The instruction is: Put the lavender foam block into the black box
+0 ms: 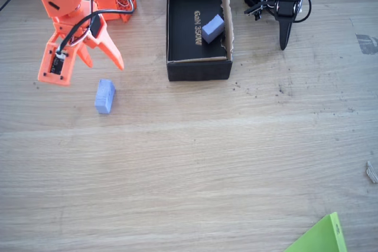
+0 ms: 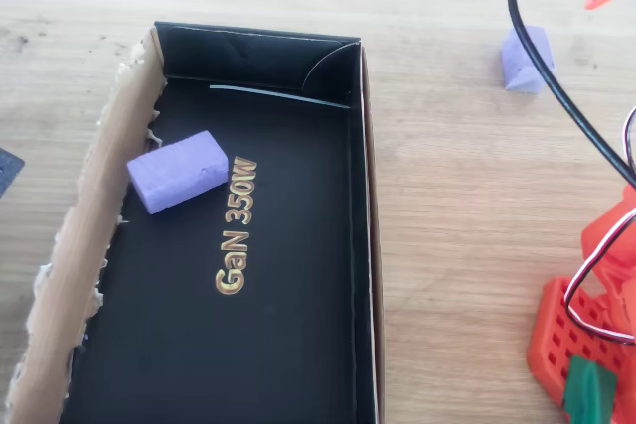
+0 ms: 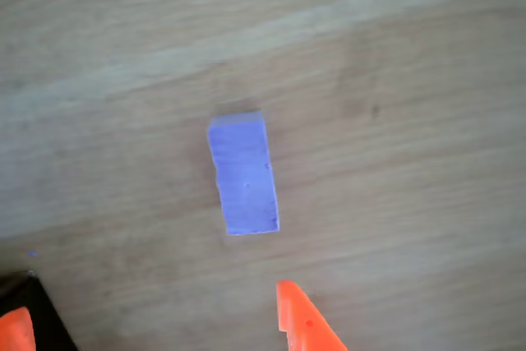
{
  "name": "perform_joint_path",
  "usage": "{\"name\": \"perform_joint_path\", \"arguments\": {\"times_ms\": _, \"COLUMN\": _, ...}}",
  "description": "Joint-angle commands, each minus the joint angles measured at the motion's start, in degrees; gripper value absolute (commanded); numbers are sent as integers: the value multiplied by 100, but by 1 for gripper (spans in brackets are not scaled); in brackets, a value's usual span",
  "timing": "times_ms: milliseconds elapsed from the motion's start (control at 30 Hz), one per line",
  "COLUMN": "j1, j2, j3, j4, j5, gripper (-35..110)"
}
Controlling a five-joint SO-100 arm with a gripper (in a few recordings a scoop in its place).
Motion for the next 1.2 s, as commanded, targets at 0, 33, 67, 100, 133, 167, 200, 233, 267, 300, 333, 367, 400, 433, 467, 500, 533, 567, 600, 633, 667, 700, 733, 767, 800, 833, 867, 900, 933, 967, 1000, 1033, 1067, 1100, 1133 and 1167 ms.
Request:
{"name": "perform_joint_path", "arguments": {"times_ms": 0, "j1": 123, "j2": 70, "j3": -229, "j4": -35, "j5": -62, "gripper": 38}}
{"name": "perform_joint_path", "arguments": {"times_ms": 33, "j1": 123, "j2": 70, "j3": -229, "j4": -35, "j5": -62, "gripper": 38}}
{"name": "perform_joint_path", "arguments": {"times_ms": 67, "j1": 123, "j2": 70, "j3": -211, "j4": -35, "j5": -62, "gripper": 38}}
{"name": "perform_joint_path", "arguments": {"times_ms": 100, "j1": 123, "j2": 70, "j3": -211, "j4": -35, "j5": -79, "gripper": 38}}
{"name": "perform_joint_path", "arguments": {"times_ms": 133, "j1": 114, "j2": 62, "j3": -202, "j4": -44, "j5": -79, "gripper": 38}}
{"name": "perform_joint_path", "arguments": {"times_ms": 167, "j1": 114, "j2": 62, "j3": -185, "j4": -70, "j5": -97, "gripper": 38}}
{"name": "perform_joint_path", "arguments": {"times_ms": 200, "j1": 105, "j2": 44, "j3": -185, "j4": -79, "j5": -105, "gripper": 39}}
{"name": "perform_joint_path", "arguments": {"times_ms": 233, "j1": 105, "j2": 26, "j3": -185, "j4": -88, "j5": -105, "gripper": 39}}
{"name": "perform_joint_path", "arguments": {"times_ms": 267, "j1": 105, "j2": 0, "j3": -185, "j4": -105, "j5": -105, "gripper": 39}}
{"name": "perform_joint_path", "arguments": {"times_ms": 300, "j1": 97, "j2": -26, "j3": -185, "j4": -123, "j5": -105, "gripper": 38}}
{"name": "perform_joint_path", "arguments": {"times_ms": 333, "j1": 97, "j2": -62, "j3": -185, "j4": -149, "j5": -105, "gripper": 38}}
{"name": "perform_joint_path", "arguments": {"times_ms": 367, "j1": 97, "j2": -105, "j3": -185, "j4": -176, "j5": -105, "gripper": 38}}
{"name": "perform_joint_path", "arguments": {"times_ms": 400, "j1": 97, "j2": -141, "j3": -185, "j4": -202, "j5": -114, "gripper": 38}}
{"name": "perform_joint_path", "arguments": {"times_ms": 433, "j1": 97, "j2": -185, "j3": -185, "j4": -229, "j5": -114, "gripper": 38}}
{"name": "perform_joint_path", "arguments": {"times_ms": 467, "j1": 88, "j2": -229, "j3": -185, "j4": -255, "j5": -114, "gripper": 38}}
{"name": "perform_joint_path", "arguments": {"times_ms": 500, "j1": 88, "j2": -264, "j3": -185, "j4": -281, "j5": -105, "gripper": 38}}
{"name": "perform_joint_path", "arguments": {"times_ms": 533, "j1": 79, "j2": -308, "j3": -185, "j4": -299, "j5": -97, "gripper": 39}}
{"name": "perform_joint_path", "arguments": {"times_ms": 567, "j1": 79, "j2": -352, "j3": -176, "j4": -334, "j5": -97, "gripper": 39}}
{"name": "perform_joint_path", "arguments": {"times_ms": 600, "j1": 79, "j2": -396, "j3": -176, "j4": -387, "j5": -114, "gripper": 39}}
{"name": "perform_joint_path", "arguments": {"times_ms": 633, "j1": 79, "j2": -448, "j3": -176, "j4": -431, "j5": -114, "gripper": 39}}
{"name": "perform_joint_path", "arguments": {"times_ms": 667, "j1": 79, "j2": -501, "j3": -176, "j4": -457, "j5": -123, "gripper": 39}}
{"name": "perform_joint_path", "arguments": {"times_ms": 700, "j1": 79, "j2": -554, "j3": -176, "j4": -483, "j5": -141, "gripper": 39}}
{"name": "perform_joint_path", "arguments": {"times_ms": 733, "j1": 88, "j2": -615, "j3": -185, "j4": -510, "j5": -158, "gripper": 39}}
{"name": "perform_joint_path", "arguments": {"times_ms": 767, "j1": 88, "j2": -668, "j3": -193, "j4": -536, "j5": -158, "gripper": 39}}
{"name": "perform_joint_path", "arguments": {"times_ms": 800, "j1": 97, "j2": -729, "j3": -202, "j4": -562, "j5": -167, "gripper": 39}}
{"name": "perform_joint_path", "arguments": {"times_ms": 833, "j1": 97, "j2": -791, "j3": -211, "j4": -598, "j5": -167, "gripper": 39}}
{"name": "perform_joint_path", "arguments": {"times_ms": 867, "j1": 97, "j2": -861, "j3": -229, "j4": -633, "j5": -185, "gripper": 39}}
{"name": "perform_joint_path", "arguments": {"times_ms": 900, "j1": 105, "j2": -914, "j3": -229, "j4": -668, "j5": -202, "gripper": 39}}
{"name": "perform_joint_path", "arguments": {"times_ms": 933, "j1": 114, "j2": -967, "j3": -229, "j4": -703, "j5": -211, "gripper": 39}}
{"name": "perform_joint_path", "arguments": {"times_ms": 967, "j1": 114, "j2": -1020, "j3": -229, "j4": -747, "j5": -211, "gripper": 39}}
{"name": "perform_joint_path", "arguments": {"times_ms": 1000, "j1": 123, "j2": -1081, "j3": -229, "j4": -782, "j5": -211, "gripper": 38}}
{"name": "perform_joint_path", "arguments": {"times_ms": 1033, "j1": 141, "j2": -1125, "j3": -229, "j4": -800, "j5": -220, "gripper": 38}}
{"name": "perform_joint_path", "arguments": {"times_ms": 1067, "j1": 149, "j2": -1160, "j3": -229, "j4": -817, "j5": -220, "gripper": 38}}
{"name": "perform_joint_path", "arguments": {"times_ms": 1100, "j1": 167, "j2": -1187, "j3": -229, "j4": -835, "j5": -246, "gripper": 38}}
{"name": "perform_joint_path", "arguments": {"times_ms": 1133, "j1": 185, "j2": -1213, "j3": -229, "j4": -870, "j5": -272, "gripper": 38}}
{"name": "perform_joint_path", "arguments": {"times_ms": 1167, "j1": 202, "j2": -1248, "j3": -237, "j4": -896, "j5": -281, "gripper": 38}}
